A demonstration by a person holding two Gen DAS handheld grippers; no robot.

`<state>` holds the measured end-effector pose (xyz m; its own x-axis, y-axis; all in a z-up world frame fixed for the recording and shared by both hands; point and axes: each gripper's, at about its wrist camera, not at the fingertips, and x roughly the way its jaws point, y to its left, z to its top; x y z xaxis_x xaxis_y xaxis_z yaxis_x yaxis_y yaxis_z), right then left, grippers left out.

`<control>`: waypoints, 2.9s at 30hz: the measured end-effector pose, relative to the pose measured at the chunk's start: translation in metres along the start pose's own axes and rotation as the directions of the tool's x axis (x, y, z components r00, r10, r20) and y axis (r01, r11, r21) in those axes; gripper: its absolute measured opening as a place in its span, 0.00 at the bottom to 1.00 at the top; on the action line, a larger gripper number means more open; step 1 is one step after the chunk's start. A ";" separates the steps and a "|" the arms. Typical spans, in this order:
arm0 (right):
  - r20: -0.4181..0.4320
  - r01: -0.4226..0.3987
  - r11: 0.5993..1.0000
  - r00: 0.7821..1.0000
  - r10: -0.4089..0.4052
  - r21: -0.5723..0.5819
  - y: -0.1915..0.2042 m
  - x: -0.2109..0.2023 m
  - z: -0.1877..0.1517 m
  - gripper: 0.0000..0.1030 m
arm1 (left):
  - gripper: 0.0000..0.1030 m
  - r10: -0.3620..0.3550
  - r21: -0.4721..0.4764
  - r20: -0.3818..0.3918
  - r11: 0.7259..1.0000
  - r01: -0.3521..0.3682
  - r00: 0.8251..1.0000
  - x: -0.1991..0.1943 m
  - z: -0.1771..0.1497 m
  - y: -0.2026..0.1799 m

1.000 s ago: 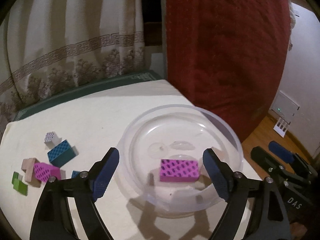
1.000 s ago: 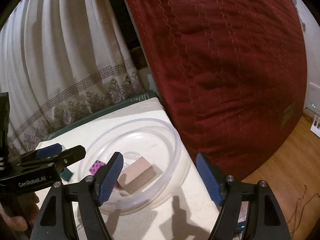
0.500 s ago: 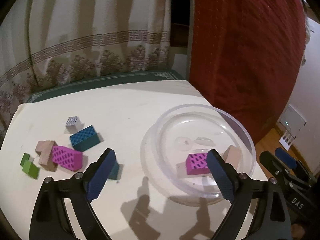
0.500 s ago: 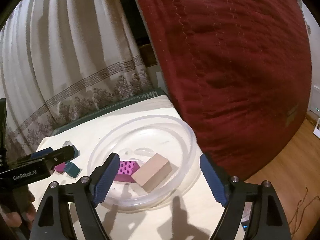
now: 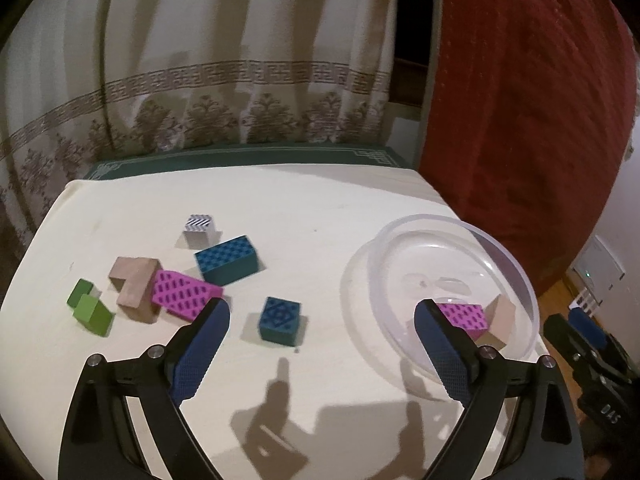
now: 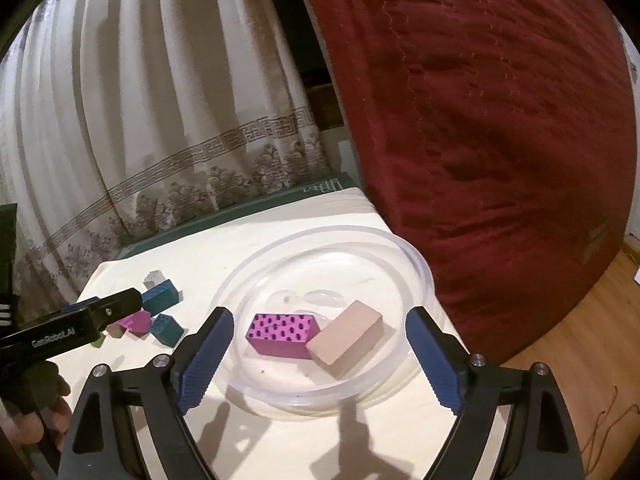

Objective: Organize rigid objects
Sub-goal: 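Move the left tool to the green cube and close on it, then lift the green cube with the left tool while the right tool grasps the teal patterned cube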

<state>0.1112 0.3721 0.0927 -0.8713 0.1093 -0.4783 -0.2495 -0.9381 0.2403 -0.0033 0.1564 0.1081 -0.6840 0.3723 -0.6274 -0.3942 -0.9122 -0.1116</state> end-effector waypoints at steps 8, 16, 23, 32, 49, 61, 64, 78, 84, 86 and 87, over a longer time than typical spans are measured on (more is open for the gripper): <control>-0.017 -0.025 0.999 1.000 0.025 -0.032 0.019 0.002 -0.002 0.89 | 0.92 0.046 -0.056 -0.007 0.997 -0.046 0.999 0.001 -0.005 0.035; -0.041 -0.061 0.997 0.997 0.058 -0.056 0.039 0.006 -0.007 0.89 | 0.92 0.115 -0.145 -0.012 0.983 -0.115 0.993 0.000 -0.010 0.084; -0.067 -0.083 0.993 0.995 0.077 -0.088 0.055 0.012 -0.012 0.90 | 0.92 0.199 -0.213 -0.026 0.956 -0.200 0.980 0.004 -0.014 0.128; -0.096 -0.108 0.988 0.991 0.098 -0.109 0.072 0.019 -0.018 0.90 | 0.92 0.302 -0.293 -0.069 0.905 -0.308 0.951 0.013 -0.022 0.183; -0.164 -0.174 0.973 0.975 0.149 -0.154 0.102 0.038 -0.029 0.90 | 0.61 0.358 -0.335 -0.139 0.861 -0.384 0.923 0.047 -0.036 0.216; -0.207 -0.217 0.956 0.962 0.176 -0.198 0.131 0.053 -0.033 0.90 | 0.29 0.354 -0.332 -0.067 0.874 -0.355 0.933 0.032 -0.037 0.212; -0.214 -0.223 0.952 0.960 0.178 -0.208 0.138 0.057 -0.033 0.90 | 0.29 0.360 -0.339 -0.039 0.873 -0.351 0.932 0.024 -0.037 0.212; -0.250 -0.242 0.944 0.950 0.184 -0.224 0.158 0.085 -0.030 0.90 | 0.29 0.311 -0.363 0.057 0.891 -0.271 0.949 0.001 -0.038 0.208; -0.261 -0.246 0.936 0.949 0.179 -0.252 0.168 0.104 -0.027 0.79 | 0.29 0.267 -0.368 0.076 0.903 -0.222 0.961 -0.001 -0.038 0.205; -0.272 -0.254 0.929 0.946 0.179 -0.270 0.173 0.112 -0.028 0.74 | 0.29 0.261 -0.366 0.078 0.905 -0.216 0.962 -0.001 -0.037 0.203; -0.277 -0.258 0.925 0.944 0.179 -0.281 0.176 0.116 -0.029 0.72 | 0.29 0.258 -0.364 0.080 0.907 -0.213 0.963 -0.001 -0.037 0.202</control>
<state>-0.0219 0.2100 0.0551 -0.7501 -0.1560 -0.6427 0.1125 -0.9877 0.1085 -0.0595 -0.0350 0.0575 -0.8096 0.1366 -0.5709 0.0117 -0.9686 -0.2483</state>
